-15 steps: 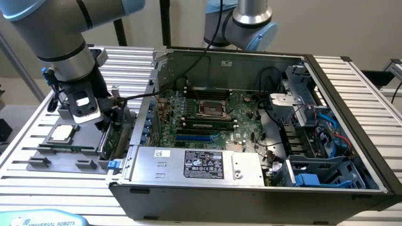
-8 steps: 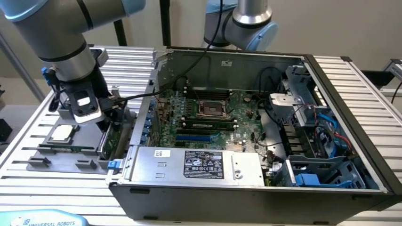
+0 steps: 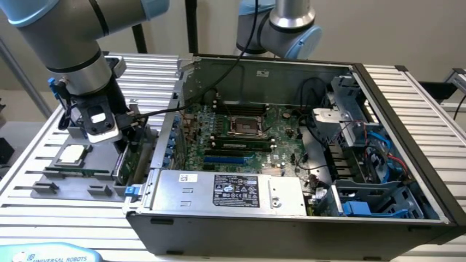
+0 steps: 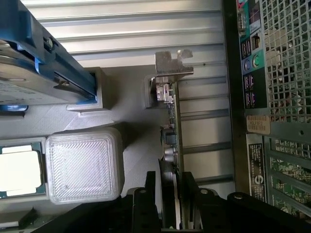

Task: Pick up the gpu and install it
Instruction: 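Pick up the gpu and move the gpu toward the slot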

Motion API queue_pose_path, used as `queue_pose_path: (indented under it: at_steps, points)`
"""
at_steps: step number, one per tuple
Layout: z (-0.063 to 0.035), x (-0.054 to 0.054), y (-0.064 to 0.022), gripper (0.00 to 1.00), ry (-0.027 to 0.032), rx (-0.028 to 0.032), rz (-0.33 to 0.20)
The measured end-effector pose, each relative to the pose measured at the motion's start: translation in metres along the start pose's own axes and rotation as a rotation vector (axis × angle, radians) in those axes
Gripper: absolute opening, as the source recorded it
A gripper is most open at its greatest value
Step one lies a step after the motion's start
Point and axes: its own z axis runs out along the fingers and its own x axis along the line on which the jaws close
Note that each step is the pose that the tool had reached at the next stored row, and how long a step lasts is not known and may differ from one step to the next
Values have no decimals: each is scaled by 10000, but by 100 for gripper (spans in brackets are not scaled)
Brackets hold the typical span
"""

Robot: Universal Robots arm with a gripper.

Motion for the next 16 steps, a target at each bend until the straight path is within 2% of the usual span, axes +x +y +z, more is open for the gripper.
queue_pose_path:
  at_steps: [5,6,16]
  points:
    - [0,0,1,33,1,1,1]
    - [0,0,1,27,0,0,1]
    - [0,0,1,27,0,0,-8]
